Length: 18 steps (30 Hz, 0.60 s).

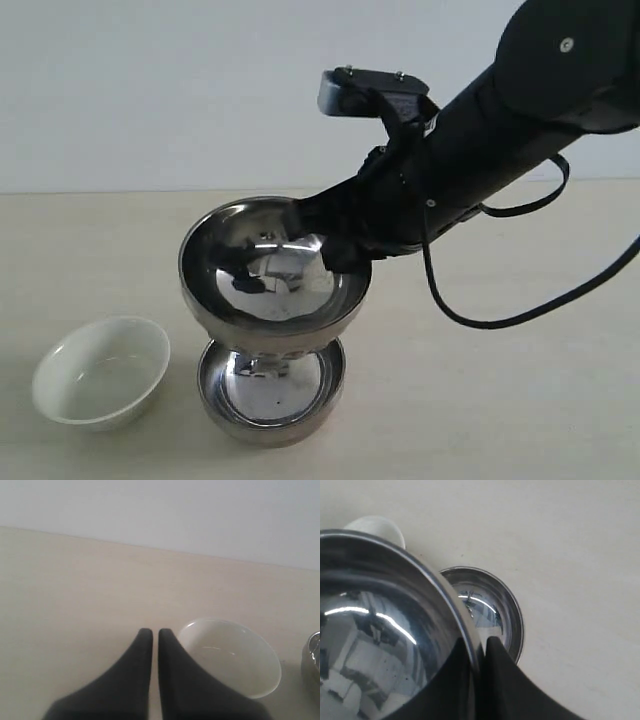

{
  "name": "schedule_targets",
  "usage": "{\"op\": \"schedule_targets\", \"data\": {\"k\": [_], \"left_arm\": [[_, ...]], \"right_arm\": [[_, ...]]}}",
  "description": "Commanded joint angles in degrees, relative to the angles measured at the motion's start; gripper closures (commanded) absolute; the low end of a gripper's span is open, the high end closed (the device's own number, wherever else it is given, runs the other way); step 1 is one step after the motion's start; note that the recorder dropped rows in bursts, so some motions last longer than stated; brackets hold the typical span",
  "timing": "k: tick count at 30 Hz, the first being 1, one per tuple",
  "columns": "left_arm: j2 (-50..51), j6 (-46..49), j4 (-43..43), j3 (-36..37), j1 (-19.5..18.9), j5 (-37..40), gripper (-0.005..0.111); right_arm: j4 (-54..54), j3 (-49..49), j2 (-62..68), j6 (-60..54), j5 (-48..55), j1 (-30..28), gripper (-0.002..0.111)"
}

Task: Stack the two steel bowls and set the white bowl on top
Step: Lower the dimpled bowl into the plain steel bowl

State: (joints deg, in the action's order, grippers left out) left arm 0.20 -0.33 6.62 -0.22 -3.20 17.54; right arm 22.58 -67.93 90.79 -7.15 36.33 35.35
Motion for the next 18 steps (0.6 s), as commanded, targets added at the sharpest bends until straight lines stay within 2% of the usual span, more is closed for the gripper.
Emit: {"op": "schedule_targets", "data": {"k": [1, 18], "left_arm": [[-0.20, -0.13, 0.43, 0.22, 0.42, -0.57, 0.103], [-0.20, -0.13, 0.43, 0.22, 0.42, -0.57, 0.103]], "right_arm": [[-0.35, -0.10, 4.28, 0.75, -1.22, 0.13, 0.108], [-0.01, -0.21, 11.92, 0.62, -7.47, 0.91, 0.108]]}}
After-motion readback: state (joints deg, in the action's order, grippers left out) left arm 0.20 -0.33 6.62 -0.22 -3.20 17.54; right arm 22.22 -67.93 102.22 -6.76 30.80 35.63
